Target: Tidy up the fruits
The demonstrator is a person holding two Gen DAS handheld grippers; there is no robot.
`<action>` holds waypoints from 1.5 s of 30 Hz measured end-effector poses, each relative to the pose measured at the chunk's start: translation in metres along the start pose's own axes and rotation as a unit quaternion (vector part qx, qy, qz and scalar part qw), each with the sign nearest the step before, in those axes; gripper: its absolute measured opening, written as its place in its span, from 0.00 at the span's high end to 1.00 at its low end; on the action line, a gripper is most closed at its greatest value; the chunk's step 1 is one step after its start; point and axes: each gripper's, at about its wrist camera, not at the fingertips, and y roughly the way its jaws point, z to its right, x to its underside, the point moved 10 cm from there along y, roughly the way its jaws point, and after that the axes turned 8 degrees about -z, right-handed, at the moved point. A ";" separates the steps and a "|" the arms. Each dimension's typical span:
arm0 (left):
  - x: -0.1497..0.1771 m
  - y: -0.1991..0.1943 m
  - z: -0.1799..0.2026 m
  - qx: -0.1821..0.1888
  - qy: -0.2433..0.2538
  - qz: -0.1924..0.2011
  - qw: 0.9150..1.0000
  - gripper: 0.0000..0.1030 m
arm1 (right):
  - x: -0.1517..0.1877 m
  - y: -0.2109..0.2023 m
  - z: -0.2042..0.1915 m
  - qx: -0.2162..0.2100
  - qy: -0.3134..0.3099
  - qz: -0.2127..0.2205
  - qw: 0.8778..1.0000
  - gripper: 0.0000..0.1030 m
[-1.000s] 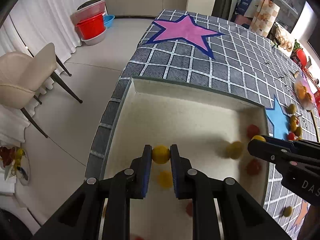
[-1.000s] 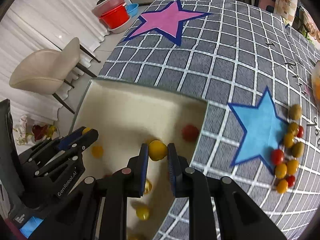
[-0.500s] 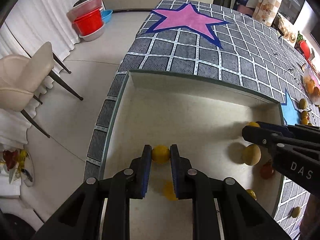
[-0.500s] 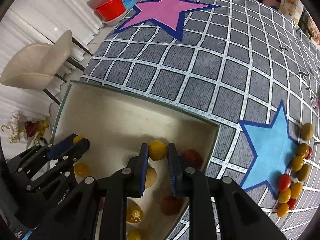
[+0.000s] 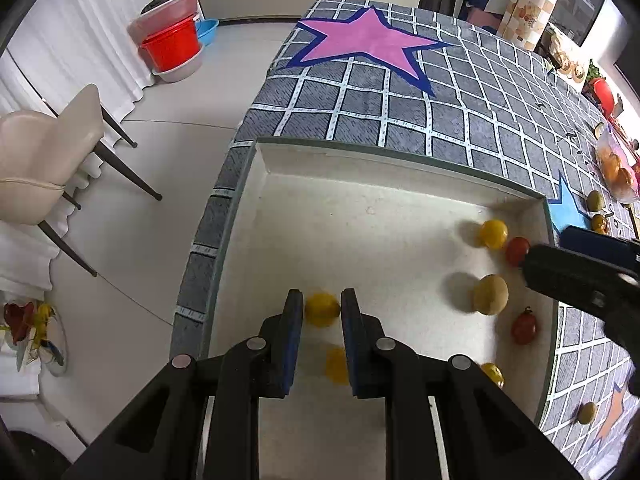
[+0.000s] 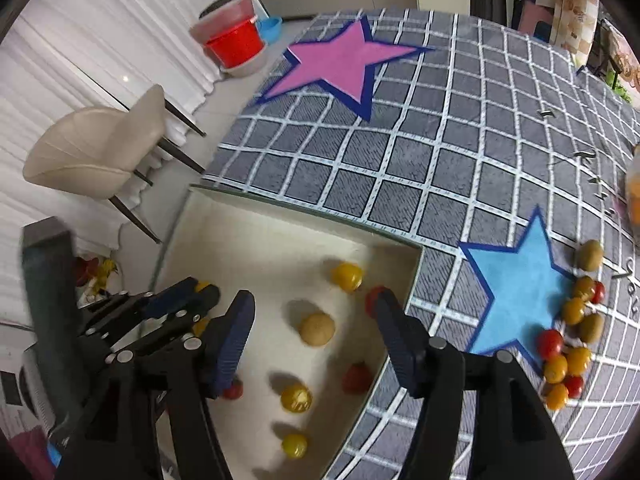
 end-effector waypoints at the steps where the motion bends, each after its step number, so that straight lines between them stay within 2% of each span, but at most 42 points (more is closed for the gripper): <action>1: 0.001 -0.002 -0.001 -0.001 -0.001 0.001 1.000 0.80 | 0.004 -0.004 0.001 0.006 -0.001 0.001 1.000 0.29; 2: 0.003 -0.004 -0.002 -0.001 -0.003 0.001 1.000 0.79 | 0.009 -0.008 0.002 0.013 0.001 0.000 1.000 0.24; 4: 0.007 -0.008 -0.003 0.003 -0.010 0.002 1.000 0.32 | 0.021 -0.012 0.005 0.020 0.002 -0.005 1.000 0.23; 5: 0.009 -0.012 -0.004 0.003 -0.014 0.009 1.000 0.00 | 0.026 -0.012 0.006 0.021 0.003 -0.010 1.000 0.23; 6: 0.010 -0.020 -0.006 -0.004 -0.016 0.030 0.999 0.00 | 0.031 -0.012 0.007 0.022 0.004 -0.016 1.000 0.23; 7: 0.012 -0.023 -0.005 -0.006 -0.011 0.033 0.999 0.00 | 0.040 -0.012 0.011 0.024 0.006 -0.023 0.999 0.22; 12: 0.030 -0.022 0.003 -0.005 0.006 0.003 1.000 0.00 | 0.061 -0.011 0.022 0.037 0.023 -0.040 0.998 0.21; 15: 0.040 -0.028 0.005 -0.013 0.020 0.005 1.000 0.00 | 0.070 -0.013 0.027 0.054 0.026 -0.045 0.997 0.16; 18: 0.050 -0.038 0.007 -0.027 0.037 0.010 0.999 0.00 | 0.078 -0.016 0.028 0.067 0.025 -0.055 0.996 0.00; 20: 0.059 -0.039 0.007 -0.040 0.046 -0.003 0.998 0.00 | 0.084 -0.018 0.027 0.074 0.022 -0.058 0.995 0.00; 27: 0.083 -0.033 0.010 -0.031 0.051 -0.044 0.997 0.00 | 0.096 -0.015 0.020 0.095 0.005 -0.080 0.992 0.00; 30: 0.090 -0.031 0.011 -0.031 0.053 -0.052 0.997 0.00 | 0.100 -0.011 0.017 0.095 -0.003 -0.089 0.992 0.00; 36: 0.099 -0.027 0.012 -0.036 0.054 -0.066 0.996 0.00 | 0.101 -0.007 0.020 0.122 -0.017 -0.092 0.988 0.00; 45: 0.099 -0.027 0.014 -0.039 0.061 -0.069 0.995 0.00 | 0.104 -0.003 0.022 0.122 -0.013 -0.101 0.987 0.00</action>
